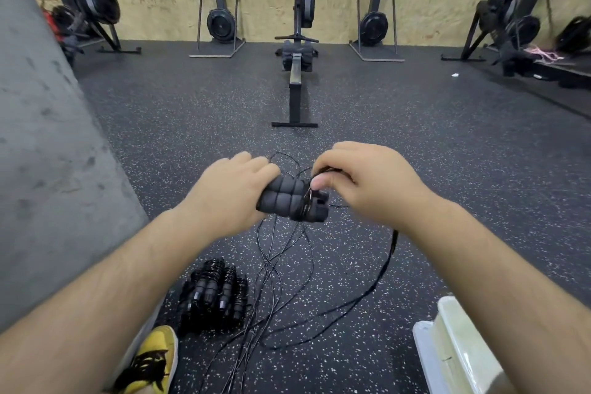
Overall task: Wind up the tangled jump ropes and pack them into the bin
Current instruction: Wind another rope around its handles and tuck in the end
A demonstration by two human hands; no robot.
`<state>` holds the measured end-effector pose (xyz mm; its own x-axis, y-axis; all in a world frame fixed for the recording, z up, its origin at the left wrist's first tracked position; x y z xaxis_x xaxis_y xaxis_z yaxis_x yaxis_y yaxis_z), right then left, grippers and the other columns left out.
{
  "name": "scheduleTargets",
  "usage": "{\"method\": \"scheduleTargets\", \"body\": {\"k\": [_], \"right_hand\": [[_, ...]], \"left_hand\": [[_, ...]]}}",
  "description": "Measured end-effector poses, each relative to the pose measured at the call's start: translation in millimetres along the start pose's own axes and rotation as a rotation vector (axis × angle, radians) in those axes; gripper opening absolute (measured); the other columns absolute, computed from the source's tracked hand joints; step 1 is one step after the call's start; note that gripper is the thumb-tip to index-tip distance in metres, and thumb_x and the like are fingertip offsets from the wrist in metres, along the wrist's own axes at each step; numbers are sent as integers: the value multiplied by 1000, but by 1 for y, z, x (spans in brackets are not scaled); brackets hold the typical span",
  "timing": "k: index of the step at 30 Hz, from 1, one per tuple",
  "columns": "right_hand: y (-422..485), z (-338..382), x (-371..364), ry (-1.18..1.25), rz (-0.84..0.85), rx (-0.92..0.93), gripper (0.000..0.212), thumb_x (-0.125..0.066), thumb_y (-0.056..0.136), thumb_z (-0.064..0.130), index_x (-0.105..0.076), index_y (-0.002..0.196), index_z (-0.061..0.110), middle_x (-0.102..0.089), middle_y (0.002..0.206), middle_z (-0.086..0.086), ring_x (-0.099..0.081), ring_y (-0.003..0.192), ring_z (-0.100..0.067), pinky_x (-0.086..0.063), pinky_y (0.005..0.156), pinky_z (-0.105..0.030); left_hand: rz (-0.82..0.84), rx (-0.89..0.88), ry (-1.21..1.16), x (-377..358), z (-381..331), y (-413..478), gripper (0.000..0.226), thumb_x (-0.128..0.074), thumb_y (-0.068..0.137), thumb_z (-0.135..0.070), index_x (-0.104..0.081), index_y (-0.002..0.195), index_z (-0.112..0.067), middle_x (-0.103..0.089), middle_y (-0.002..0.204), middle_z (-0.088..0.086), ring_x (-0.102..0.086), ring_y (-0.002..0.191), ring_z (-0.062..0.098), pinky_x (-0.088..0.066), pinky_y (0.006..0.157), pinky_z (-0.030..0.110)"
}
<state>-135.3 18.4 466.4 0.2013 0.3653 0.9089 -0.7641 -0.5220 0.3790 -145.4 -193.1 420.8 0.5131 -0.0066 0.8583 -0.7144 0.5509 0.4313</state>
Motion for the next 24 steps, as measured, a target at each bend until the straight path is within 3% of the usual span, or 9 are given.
{"method": "scheduleTargets", "body": {"k": [5,10,15,18,21,24], "right_hand": [[4,-19,-9,149,-8,-2,14,-57,97,38,-70,103,34,-62,91,11,-56,89,-8,-47,80,-35],[7,-26,-17,255,-7,-22,21,-48,100,35,-67,103,30,-64,91,9,-58,90,-13,-49,84,-40],[6,-19,-21,482,-16,-69,14,-55,98,15,-62,91,23,-65,81,8,-58,76,-9,-48,73,-32],[6,-11,-30,578,29,-104,31,-58,83,-12,-61,93,18,-63,81,11,-55,75,-5,-46,69,-29],[12,-3,-46,474,128,-216,23,-49,93,-6,-64,101,9,-67,96,1,-60,86,-13,-51,76,-26],[11,13,-61,472,165,-323,24,-45,100,5,-58,82,13,-55,73,3,-46,64,-12,-40,56,-24]], "left_hand": [[21,-105,-146,9,-12,-7,36,-64,70,-44,-57,99,-23,-57,90,-9,-53,80,22,-47,61,35],[-68,-19,-282,27,-16,-8,40,-52,73,-48,-59,104,-24,-57,93,-12,-51,84,19,-47,68,36],[-154,123,-353,37,-15,-6,37,-67,74,-41,-59,106,-24,-57,95,-13,-51,89,19,-48,72,37],[-171,190,-374,38,-16,-5,39,-68,73,-42,-58,106,-24,-57,96,-12,-51,91,20,-48,73,40],[-193,315,-396,37,-17,-5,35,-76,78,-42,-58,104,-26,-56,95,-12,-48,92,17,-37,69,34],[-197,405,-350,34,-16,-4,36,-75,80,-48,-58,103,-27,-57,96,-10,-49,94,18,-32,67,32]]}}
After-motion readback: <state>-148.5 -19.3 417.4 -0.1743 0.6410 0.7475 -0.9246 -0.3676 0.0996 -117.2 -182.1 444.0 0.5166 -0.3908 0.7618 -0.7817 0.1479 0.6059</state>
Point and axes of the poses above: each hand's wrist, its own y-axis towards the middle knuckle, its own x-axis out of the back of the hand, z = x × y, the point moved 3 cm from there along y, towards the middle knuckle
